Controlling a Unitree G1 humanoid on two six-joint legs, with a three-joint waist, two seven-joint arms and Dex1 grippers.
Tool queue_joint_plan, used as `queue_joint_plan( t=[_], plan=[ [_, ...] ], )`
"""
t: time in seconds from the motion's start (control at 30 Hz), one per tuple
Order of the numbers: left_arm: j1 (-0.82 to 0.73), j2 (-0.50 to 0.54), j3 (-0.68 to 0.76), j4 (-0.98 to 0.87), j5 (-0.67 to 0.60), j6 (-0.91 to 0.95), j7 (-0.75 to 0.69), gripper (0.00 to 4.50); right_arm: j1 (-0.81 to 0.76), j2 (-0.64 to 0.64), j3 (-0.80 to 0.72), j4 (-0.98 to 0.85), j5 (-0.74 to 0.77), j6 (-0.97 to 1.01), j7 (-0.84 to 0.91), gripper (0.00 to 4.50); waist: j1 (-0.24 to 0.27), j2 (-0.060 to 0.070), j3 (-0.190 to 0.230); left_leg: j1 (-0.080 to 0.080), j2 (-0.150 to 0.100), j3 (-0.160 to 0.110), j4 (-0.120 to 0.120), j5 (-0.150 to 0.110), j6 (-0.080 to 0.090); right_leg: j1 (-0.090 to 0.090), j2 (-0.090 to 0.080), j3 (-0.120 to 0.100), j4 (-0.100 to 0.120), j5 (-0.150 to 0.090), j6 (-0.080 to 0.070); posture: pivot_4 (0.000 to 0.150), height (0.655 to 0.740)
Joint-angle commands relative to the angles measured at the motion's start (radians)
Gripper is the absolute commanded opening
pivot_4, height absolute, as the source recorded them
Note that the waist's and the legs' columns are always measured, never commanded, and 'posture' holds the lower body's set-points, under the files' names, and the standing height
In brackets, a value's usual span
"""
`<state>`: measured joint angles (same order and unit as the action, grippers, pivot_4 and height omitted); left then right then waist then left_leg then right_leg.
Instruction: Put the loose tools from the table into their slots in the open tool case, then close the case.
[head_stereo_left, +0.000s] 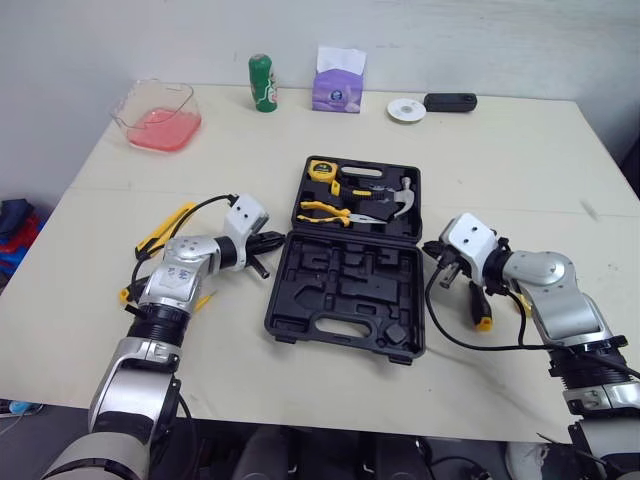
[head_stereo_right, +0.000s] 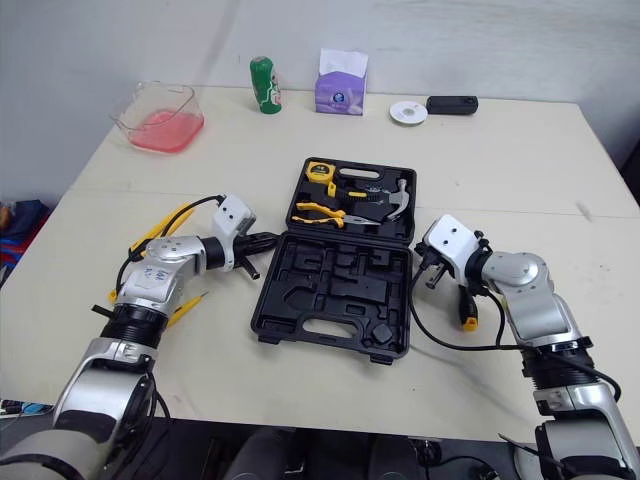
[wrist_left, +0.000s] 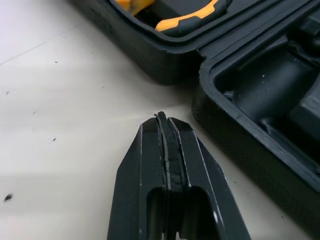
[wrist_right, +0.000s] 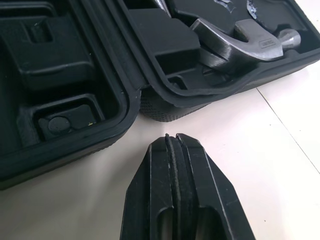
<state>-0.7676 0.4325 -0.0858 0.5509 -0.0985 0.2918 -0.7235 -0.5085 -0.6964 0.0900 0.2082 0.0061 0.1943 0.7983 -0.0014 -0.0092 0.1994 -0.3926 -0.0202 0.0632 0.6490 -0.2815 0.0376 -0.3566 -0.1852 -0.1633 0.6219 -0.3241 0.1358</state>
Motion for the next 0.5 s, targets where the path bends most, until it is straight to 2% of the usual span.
queue_joint_plan(
  t=[0.03, 0.27, 0.5],
  plan=[
    [-0.064, -0.014, 0.0, 0.082, 0.033, -0.093, 0.016, 0.02, -0.016, 0.002, 0.001, -0.001, 0.0, -0.027, 0.019, 0.0, -0.001, 0.0, 0.0, 0.0, 0.0, 0.0, 0.0, 0.0, 0.0, 0.0, 0.0, 0.0, 0.0, 0.0, 0.0, 0.15, 0.74],
    [-0.104, -0.041, -0.019, 0.195, 0.064, -0.182, -0.018, 0.02, 0.011, 0.005, 0.007, -0.004, 0.011, -0.031, 0.046, 0.0, -0.001, 0.0, 0.0, 0.0, 0.0, 0.0, 0.0, 0.0, 0.0, 0.0, 0.0, 0.0, 0.0, 0.0, 0.0, 0.15, 0.74],
    [-0.076, -0.049, -0.017, 0.176, 0.045, -0.226, -0.1, 0.02, 0.005, 0.015, 0.004, 0.019, 0.01, -0.066, 0.045, 0.0, -0.001, 0.0, 0.0, 0.0, 0.0, 0.0, 0.0, 0.0, 0.0, 0.0, 0.0, 0.0, 0.0, 0.0, 0.0, 0.15, 0.74]
  ],
)
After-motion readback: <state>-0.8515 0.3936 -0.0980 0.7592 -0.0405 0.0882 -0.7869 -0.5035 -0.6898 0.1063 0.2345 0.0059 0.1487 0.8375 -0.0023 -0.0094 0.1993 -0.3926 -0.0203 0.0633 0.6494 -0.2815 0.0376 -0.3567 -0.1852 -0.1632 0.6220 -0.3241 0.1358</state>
